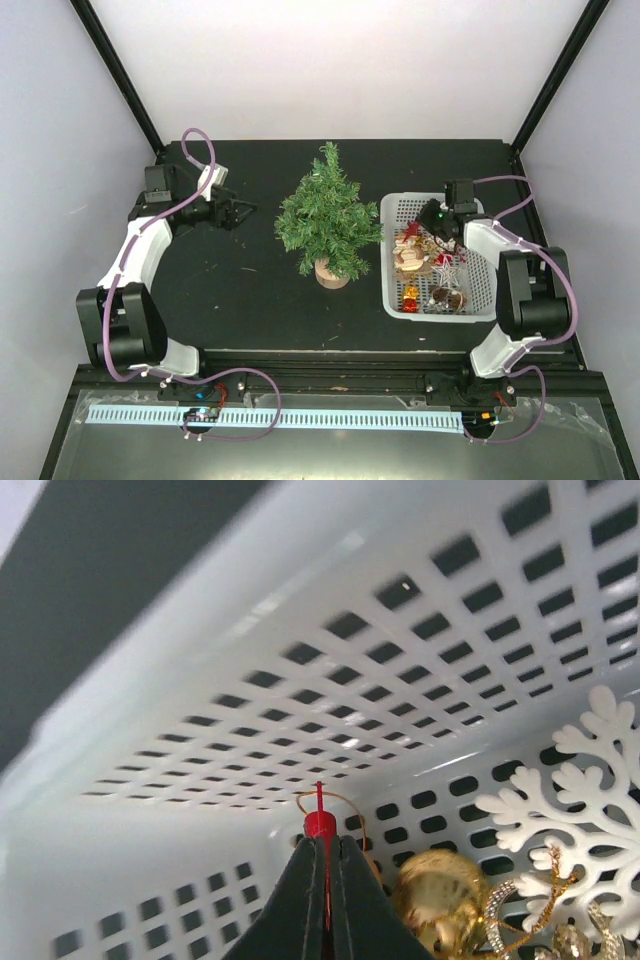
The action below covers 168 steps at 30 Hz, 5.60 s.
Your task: Decorate the small christmas tree
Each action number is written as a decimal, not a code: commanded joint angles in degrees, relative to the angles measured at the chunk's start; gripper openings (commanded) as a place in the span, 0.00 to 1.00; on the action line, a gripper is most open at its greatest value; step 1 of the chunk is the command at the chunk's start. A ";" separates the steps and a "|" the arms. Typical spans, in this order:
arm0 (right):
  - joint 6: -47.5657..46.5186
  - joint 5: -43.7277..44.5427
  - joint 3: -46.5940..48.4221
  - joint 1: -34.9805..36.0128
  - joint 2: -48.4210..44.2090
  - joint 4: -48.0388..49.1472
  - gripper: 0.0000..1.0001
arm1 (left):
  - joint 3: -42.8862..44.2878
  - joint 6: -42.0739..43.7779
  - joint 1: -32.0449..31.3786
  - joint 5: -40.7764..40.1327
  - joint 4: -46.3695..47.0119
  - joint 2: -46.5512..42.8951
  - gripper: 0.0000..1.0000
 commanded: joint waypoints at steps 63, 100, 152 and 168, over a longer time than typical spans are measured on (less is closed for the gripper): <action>-5.84 -6.88 42.63 35.12 -29.48 -42.58 0.01 | 15.00 31.89 -52.33 -37.85 -29.50 -34.69 0.99; -11.02 5.65 25.33 69.39 -27.97 -39.47 0.01 | 10.80 29.89 -52.06 -9.32 -45.92 -25.81 0.89; -9.33 16.77 20.77 71.81 -40.14 -33.55 0.48 | 10.33 34.14 -52.85 5.07 -53.25 -17.08 0.02; -14.54 21.67 14.47 71.91 -41.43 -15.10 0.48 | 14.60 7.86 -38.06 13.29 -25.39 -25.16 0.02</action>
